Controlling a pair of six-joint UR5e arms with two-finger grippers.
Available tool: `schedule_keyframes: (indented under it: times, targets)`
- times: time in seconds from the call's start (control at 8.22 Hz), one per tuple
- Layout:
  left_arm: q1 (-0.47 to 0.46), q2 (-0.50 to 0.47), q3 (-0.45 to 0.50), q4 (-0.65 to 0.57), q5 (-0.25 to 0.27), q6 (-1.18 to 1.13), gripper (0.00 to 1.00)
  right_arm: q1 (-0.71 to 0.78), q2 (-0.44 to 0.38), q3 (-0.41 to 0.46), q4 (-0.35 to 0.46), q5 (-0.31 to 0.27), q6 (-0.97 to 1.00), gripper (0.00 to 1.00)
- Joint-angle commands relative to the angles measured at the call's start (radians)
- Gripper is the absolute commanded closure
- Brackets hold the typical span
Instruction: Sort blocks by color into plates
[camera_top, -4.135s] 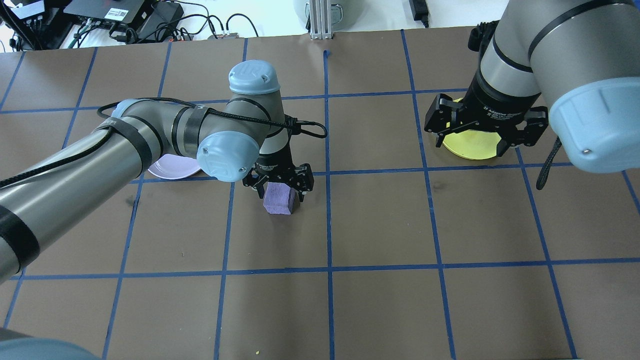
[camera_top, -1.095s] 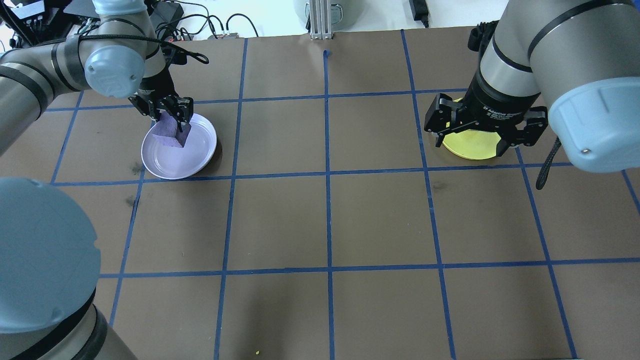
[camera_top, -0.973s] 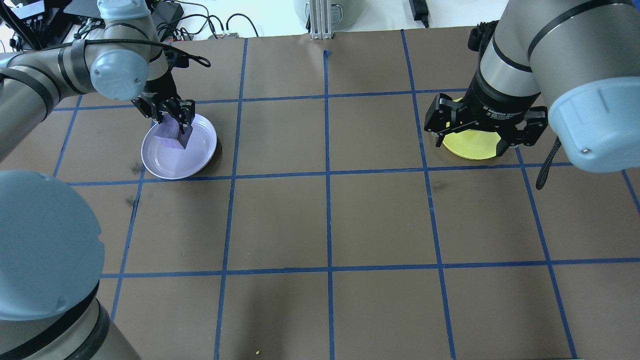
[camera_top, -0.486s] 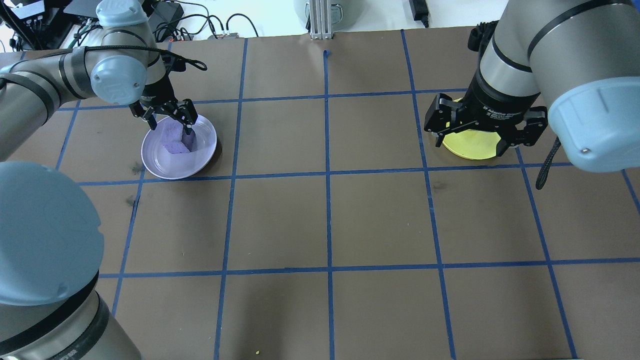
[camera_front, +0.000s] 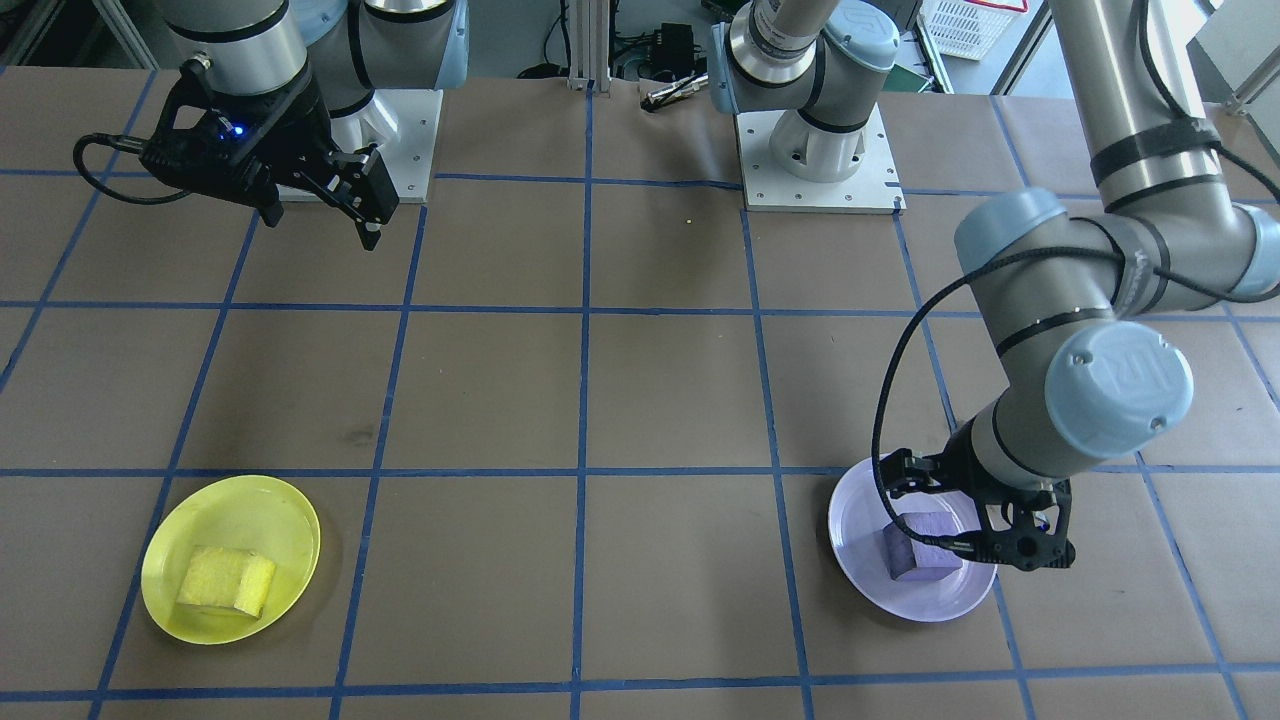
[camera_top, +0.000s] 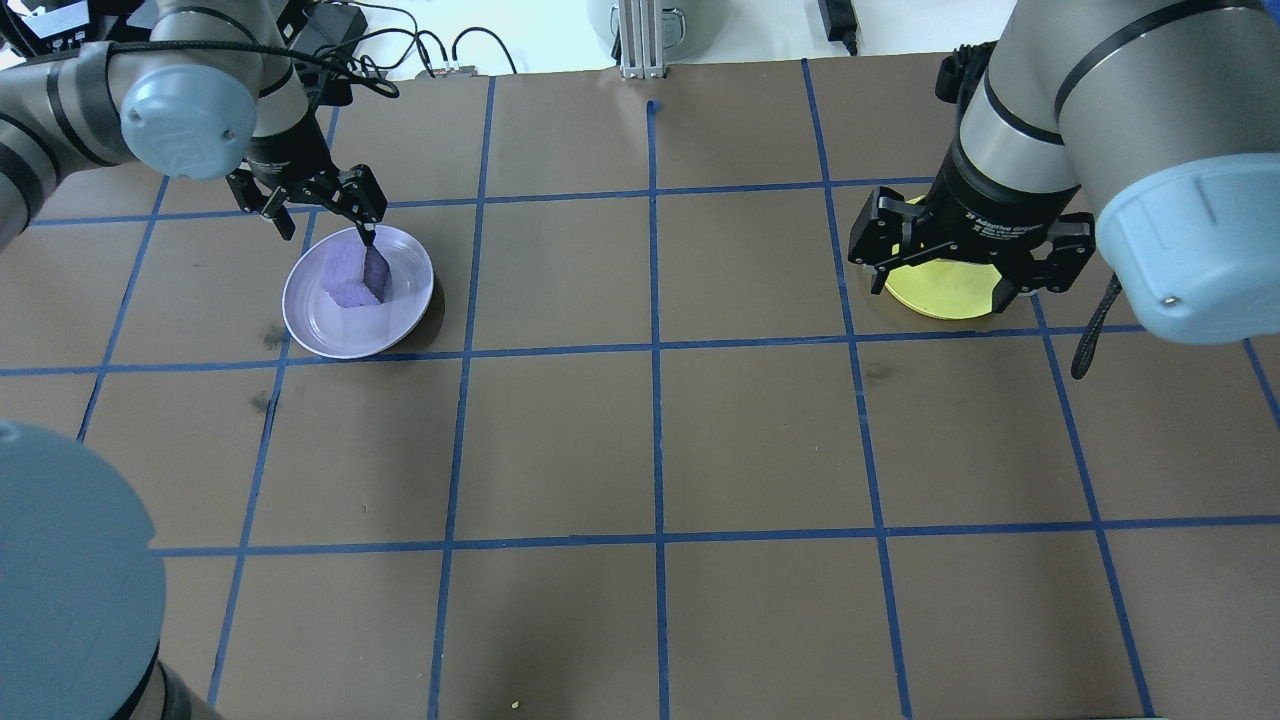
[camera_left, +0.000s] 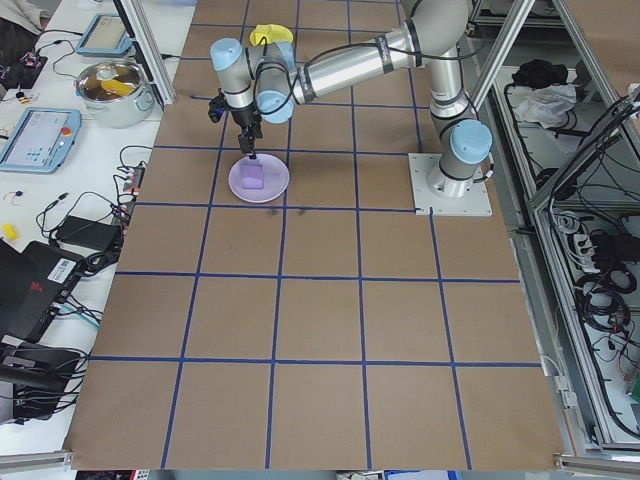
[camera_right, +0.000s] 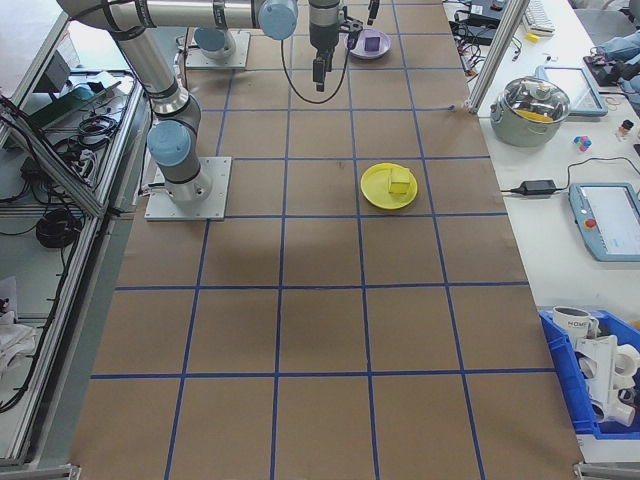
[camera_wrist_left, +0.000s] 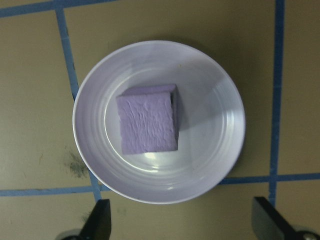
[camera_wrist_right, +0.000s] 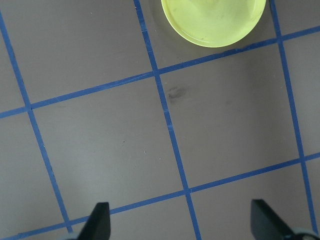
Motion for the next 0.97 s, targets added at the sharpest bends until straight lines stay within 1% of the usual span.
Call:
schedule_keyframes:
  times: [0.0, 0.12, 0.24, 0.49, 0.73, 0.85]
  targets:
    - [-0.057, 0.188, -0.007, -0.147, -0.057, -0.121, 0.00, 0.000, 0.001, 0.000, 0.000, 0.000, 0.002, 0.00]
    - [-0.102, 0.240, -0.007, -0.193, -0.057, -0.191, 0.00, 0.000, 0.001, 0.000, 0.000, 0.000, 0.002, 0.00]
    - [-0.148, 0.301, -0.007, -0.213, -0.057, -0.219, 0.00, 0.000, 0.001, 0.000, 0.000, 0.000, 0.002, 0.00]
    - [-0.212, 0.406, -0.021, -0.216, -0.059, -0.274, 0.00, 0.000, 0.001, 0.000, 0.000, 0.000, 0.002, 0.00]
    - [-0.225, 0.492, -0.073, -0.216, -0.056, -0.276, 0.00, 0.000, 0.001, 0.000, 0.000, 0.000, 0.000, 0.00]
    - [-0.225, 0.526, -0.114, -0.211, -0.059, -0.270, 0.00, 0.000, -0.001, 0.000, 0.000, 0.000, 0.000, 0.00]
